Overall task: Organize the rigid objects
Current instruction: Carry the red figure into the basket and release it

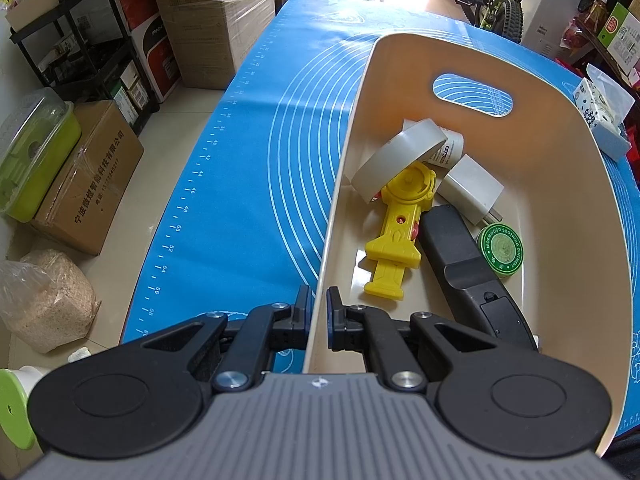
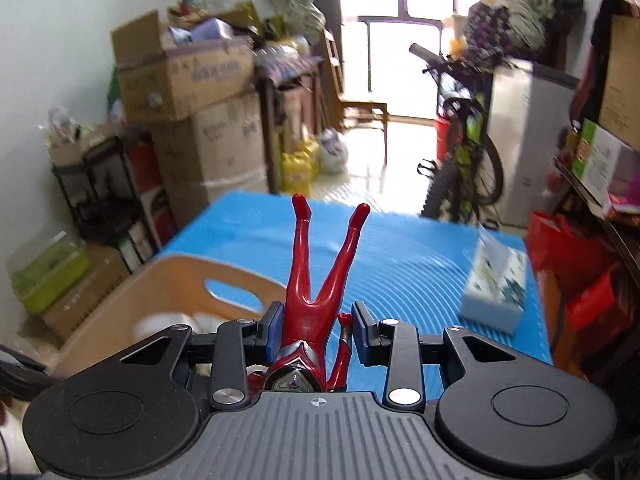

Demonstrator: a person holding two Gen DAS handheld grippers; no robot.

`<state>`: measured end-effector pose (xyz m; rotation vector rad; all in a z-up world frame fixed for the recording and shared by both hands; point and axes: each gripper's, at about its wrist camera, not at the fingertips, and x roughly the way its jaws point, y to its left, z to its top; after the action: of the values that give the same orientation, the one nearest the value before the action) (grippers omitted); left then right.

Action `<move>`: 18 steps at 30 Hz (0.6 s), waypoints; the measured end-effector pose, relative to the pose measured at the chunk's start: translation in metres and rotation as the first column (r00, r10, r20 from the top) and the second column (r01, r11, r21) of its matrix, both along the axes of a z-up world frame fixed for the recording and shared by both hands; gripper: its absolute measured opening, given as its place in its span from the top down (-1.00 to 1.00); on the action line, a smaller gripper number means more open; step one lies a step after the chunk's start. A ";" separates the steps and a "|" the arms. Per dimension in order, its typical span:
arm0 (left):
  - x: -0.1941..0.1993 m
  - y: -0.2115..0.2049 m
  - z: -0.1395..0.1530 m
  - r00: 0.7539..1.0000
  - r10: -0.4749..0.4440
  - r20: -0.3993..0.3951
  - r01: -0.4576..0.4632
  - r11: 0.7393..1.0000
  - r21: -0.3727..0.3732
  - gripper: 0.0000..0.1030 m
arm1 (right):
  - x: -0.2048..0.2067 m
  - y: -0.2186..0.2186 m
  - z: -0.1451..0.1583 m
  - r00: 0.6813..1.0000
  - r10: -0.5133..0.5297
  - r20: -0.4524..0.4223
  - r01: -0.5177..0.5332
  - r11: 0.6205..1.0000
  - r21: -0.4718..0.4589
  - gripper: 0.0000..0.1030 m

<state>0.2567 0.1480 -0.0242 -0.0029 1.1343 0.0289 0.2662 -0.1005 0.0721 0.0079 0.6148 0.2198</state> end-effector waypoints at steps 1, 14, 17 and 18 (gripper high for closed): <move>0.000 0.000 0.000 1.000 0.001 0.000 -0.001 1.000 0.000 0.83 | 0.001 0.005 0.001 1.000 0.008 0.002 -0.008 1.000 0.012 0.16; 0.001 0.000 0.001 1.000 0.002 0.002 -0.002 1.000 0.007 0.83 | 0.011 0.091 -0.054 0.977 0.162 -0.136 -0.159 0.987 0.034 0.16; 0.001 0.001 0.001 1.000 0.004 0.001 -0.004 1.000 0.008 0.83 | 0.009 0.106 -0.071 0.966 0.188 -0.175 -0.192 0.981 -0.003 0.16; 0.001 0.001 0.001 1.000 0.004 0.001 -0.004 1.000 0.008 0.83 | 0.008 0.111 -0.075 0.963 0.194 -0.185 -0.200 0.980 -0.013 0.16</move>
<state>0.2572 0.1491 -0.0235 0.0013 1.1337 0.0370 0.2744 0.0101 -0.0034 -0.0645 0.8038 0.4059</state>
